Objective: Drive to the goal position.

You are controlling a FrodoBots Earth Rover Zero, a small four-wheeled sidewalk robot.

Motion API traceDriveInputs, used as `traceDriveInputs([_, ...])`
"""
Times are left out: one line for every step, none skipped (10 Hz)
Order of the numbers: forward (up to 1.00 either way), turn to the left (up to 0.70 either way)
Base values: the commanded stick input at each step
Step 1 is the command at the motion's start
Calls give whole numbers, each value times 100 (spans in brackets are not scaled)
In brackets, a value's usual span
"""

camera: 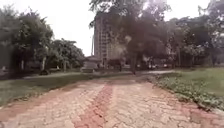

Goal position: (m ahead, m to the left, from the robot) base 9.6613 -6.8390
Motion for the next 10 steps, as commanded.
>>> traceDriveInputs([70, -35])
traceDriveInputs([70, -20])
traceDriveInputs([70, -7])
traceDriveInputs([70, 0])
traceDriveInputs([70, 0])
traceDriveInputs([70, 0])
traceDriveInputs([70, 0])
traceDriveInputs([70, 0])
traceDriveInputs([70, 0])
traceDriveInputs([70, 0])
